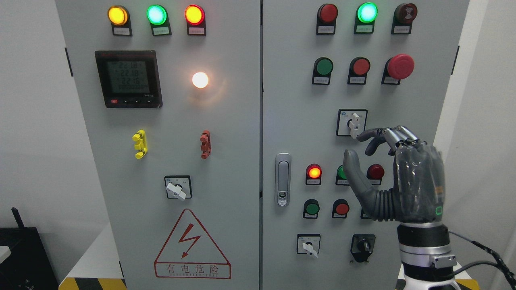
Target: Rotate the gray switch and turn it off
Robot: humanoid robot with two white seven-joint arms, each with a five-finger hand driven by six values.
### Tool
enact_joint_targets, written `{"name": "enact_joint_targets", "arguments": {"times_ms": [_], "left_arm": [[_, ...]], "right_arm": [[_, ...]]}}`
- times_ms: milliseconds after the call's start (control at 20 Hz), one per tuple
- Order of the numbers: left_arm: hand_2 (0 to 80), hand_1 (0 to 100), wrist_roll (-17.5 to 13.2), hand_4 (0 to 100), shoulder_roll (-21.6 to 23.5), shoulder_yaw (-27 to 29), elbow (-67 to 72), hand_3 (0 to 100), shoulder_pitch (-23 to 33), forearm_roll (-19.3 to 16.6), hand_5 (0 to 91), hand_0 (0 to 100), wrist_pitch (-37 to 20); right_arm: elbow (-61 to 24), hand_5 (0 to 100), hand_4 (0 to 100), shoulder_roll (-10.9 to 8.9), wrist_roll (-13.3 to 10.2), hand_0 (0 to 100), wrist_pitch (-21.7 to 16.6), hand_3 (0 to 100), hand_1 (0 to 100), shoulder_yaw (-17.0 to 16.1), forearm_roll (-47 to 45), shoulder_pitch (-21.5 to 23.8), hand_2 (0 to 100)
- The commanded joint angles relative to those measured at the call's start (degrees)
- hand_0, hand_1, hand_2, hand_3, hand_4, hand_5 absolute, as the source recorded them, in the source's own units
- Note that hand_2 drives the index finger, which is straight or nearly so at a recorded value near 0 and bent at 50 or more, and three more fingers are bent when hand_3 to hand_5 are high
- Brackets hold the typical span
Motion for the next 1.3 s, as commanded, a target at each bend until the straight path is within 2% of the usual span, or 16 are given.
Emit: {"name": "enact_joint_targets", "arguments": {"times_ms": [0, 150, 300, 850, 1250], "left_arm": [[0.0, 39, -0.04, 0, 0.00, 1.85, 1.32, 0, -0.02, -0.44, 0.0, 12, 0.05], [0.0, 39, -0.04, 0, 0.00, 1.85, 1.32, 0, -0.02, -0.44, 0.0, 12, 0.05], [0.0, 39, -0.04, 0, 0.00, 1.84, 1.32, 0, 0.07, -0.44, 0.0, 12, 0.05], [0.0, 39, -0.04, 0, 0.00, 1.85, 1.32, 0, -0.02, -0.44, 0.0, 12, 0.05], [0.0, 39, -0.04, 0, 0.00, 1.85, 1.32, 0, -0.02, -0.44, 0.0, 12, 0.05]], "right_arm": [[-4.58, 0, 0, -0.28, 1.17, 47, -1.05, 0, 30, -3.55, -0.13, 2.95, 3], [-4.58, 0, 0, -0.63, 1.17, 38, -1.22, 0, 32, -4.16, -0.13, 3.04, 0], [-4.66, 0, 0, -1.77, 1.17, 36, -1.22, 0, 33, -4.60, -0.04, 3.30, 0], [-4.66, 0, 0, -1.69, 1.26, 31, -1.22, 0, 37, -4.78, -0.13, 4.00, 0], [-4.66, 0, 0, -1.60, 1.26, 32, -1.22, 0, 38, -4.78, -0.13, 4.00, 1]]}}
